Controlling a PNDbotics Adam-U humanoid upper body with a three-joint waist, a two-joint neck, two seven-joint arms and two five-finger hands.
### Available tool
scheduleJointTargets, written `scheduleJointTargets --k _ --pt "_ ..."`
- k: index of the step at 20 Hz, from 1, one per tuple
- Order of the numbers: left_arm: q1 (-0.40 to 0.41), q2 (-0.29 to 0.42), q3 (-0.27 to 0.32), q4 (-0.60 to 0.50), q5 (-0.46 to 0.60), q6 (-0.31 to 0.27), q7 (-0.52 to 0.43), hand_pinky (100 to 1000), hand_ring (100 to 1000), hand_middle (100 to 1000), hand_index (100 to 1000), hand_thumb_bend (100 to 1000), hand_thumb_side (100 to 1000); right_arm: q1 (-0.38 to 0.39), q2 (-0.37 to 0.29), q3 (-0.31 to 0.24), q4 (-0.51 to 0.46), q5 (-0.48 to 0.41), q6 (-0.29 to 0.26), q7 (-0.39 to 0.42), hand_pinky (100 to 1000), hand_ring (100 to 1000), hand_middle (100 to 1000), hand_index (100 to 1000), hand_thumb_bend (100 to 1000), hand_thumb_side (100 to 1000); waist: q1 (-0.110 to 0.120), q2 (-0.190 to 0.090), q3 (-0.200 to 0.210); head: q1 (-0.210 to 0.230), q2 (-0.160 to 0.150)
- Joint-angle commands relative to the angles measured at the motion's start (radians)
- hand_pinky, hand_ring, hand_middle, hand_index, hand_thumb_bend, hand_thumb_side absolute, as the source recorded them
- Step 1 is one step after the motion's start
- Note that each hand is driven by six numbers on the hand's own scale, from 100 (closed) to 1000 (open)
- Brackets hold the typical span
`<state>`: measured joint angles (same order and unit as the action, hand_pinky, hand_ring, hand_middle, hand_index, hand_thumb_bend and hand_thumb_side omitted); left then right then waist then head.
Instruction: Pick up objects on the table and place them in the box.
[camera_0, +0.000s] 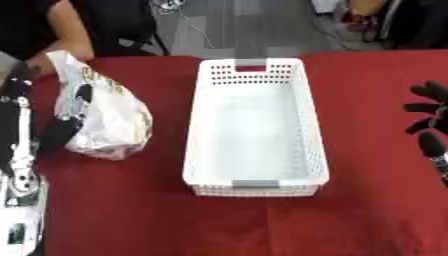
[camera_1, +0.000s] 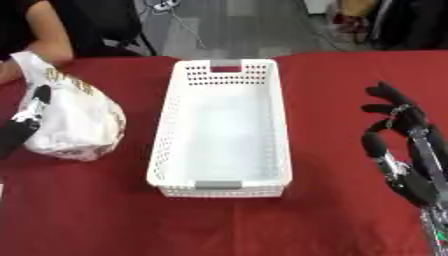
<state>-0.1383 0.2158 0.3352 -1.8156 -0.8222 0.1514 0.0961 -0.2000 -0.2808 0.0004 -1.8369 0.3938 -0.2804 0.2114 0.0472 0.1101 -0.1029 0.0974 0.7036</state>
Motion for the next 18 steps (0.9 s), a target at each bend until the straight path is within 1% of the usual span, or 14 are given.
scheduleJointTargets --k 1,5,11,14,18 --pt "-0.023 0.043 0.001 0.026 -0.002 0.002 0.0 768 874 1000 961 1000 814 -0.001 -0.018 -0.003 -0.018 0.001 0.0 0.002 549 780 880 1000 491 904 -0.002 -0.009 -0.002 0.0 -0.008" --pt "-0.052 0.076 0.003 0.101 0.017 0.001 0.002 769 874 1000 961 1000 817 -0.001 -0.017 -0.001 -0.018 0.0 -0.001 0.004 549 780 880 1000 491 904 -0.002 -0.009 -0.005 0.001 -0.008" --pt "-0.096 0.161 0.004 0.245 0.043 -0.008 0.0 776 876 995 962 1000 819 -0.002 -0.018 0.001 -0.015 -0.001 -0.001 0.006 548 780 880 1000 492 903 -0.002 -0.01 -0.007 0.002 -0.009" --pt "-0.115 0.193 0.002 0.284 0.045 -0.015 0.0 780 876 987 961 1000 801 -0.001 -0.018 0.001 -0.014 -0.001 -0.002 0.008 548 780 880 1000 493 903 -0.001 -0.011 -0.007 0.003 -0.008" --pt "-0.136 0.222 -0.007 0.308 0.036 -0.016 -0.021 770 869 973 961 1000 787 -0.001 -0.018 0.001 -0.013 -0.001 -0.002 0.008 548 780 880 1000 492 903 -0.001 -0.012 -0.008 0.003 -0.011"
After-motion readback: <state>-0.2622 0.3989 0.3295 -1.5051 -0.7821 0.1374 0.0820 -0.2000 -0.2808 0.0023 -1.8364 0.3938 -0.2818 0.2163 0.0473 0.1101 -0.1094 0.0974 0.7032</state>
